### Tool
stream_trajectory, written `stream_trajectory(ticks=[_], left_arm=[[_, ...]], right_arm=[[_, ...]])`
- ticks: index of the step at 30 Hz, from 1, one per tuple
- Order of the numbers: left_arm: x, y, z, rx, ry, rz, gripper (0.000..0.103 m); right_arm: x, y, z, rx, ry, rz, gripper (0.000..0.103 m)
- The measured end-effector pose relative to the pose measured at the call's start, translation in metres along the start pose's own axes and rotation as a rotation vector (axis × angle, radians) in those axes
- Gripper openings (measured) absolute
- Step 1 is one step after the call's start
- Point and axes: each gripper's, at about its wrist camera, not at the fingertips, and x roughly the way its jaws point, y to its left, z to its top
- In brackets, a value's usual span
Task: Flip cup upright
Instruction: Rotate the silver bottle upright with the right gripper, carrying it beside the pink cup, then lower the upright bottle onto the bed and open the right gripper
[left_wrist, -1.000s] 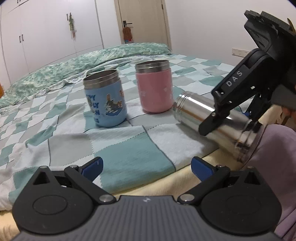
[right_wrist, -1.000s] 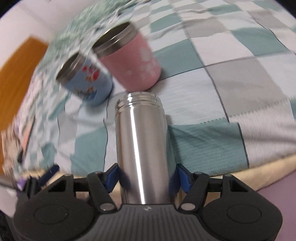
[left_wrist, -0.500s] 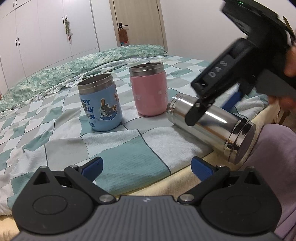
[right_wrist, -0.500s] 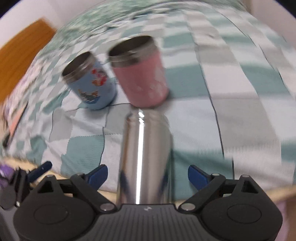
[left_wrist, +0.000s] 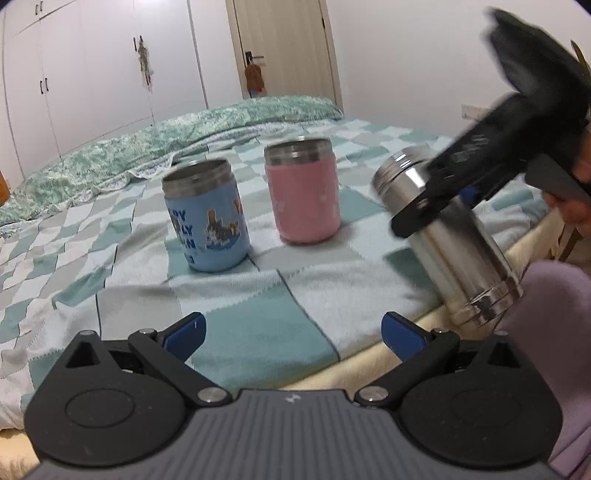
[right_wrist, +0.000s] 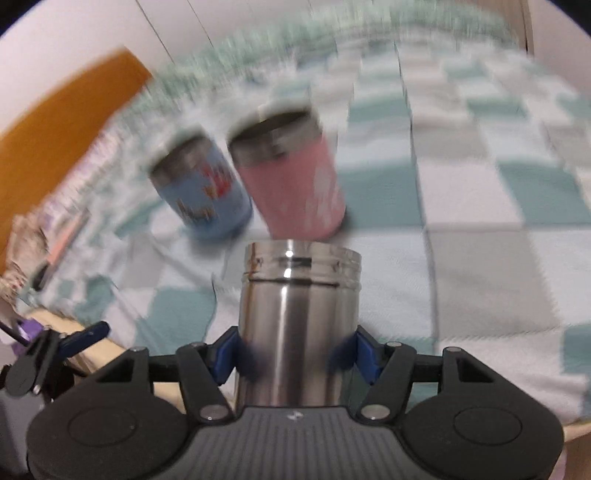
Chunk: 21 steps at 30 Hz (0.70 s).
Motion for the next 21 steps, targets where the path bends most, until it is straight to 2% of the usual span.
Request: stream_trajectory(ticks=[3,6,10,13,17,21], left_arm=[[-0.003,-0.002,0.008,-0.015,-0.033,0.004,0.103],[-0.006,-0.005,0.018,-0.018,-0.062,0.022,0.103],[-0.007,-0.006,0.031,-0.040,-0.105,0.073,0.103],[-0.005,-0.005,0.038,-0.071,-0.126,0.106,0.103],[0.002,-0.004,0.042,-0.102,-0.116,0.125,0.103],[0.005,-0.004,0.042,-0.105,-0.105,0.129,0.103]], right_arm=[[-0.026,-0.012,-0.004,-0.032,-0.154,0.009,0.062],[-0.040,-0.020,0.004,-0.086,-0.304,-0.026,0.062],[-0.037,-0.028,0.026,-0.180,-0.515,-0.098,0.062],[-0.019,-0.032,0.042,-0.257,-0.629,-0.169,0.062],[0.018,-0.037,0.060,-0.313,-0.624,-0.236,0.062],[0.054,-0.051,0.063,-0.286,-0.526,-0.265,0.062]])
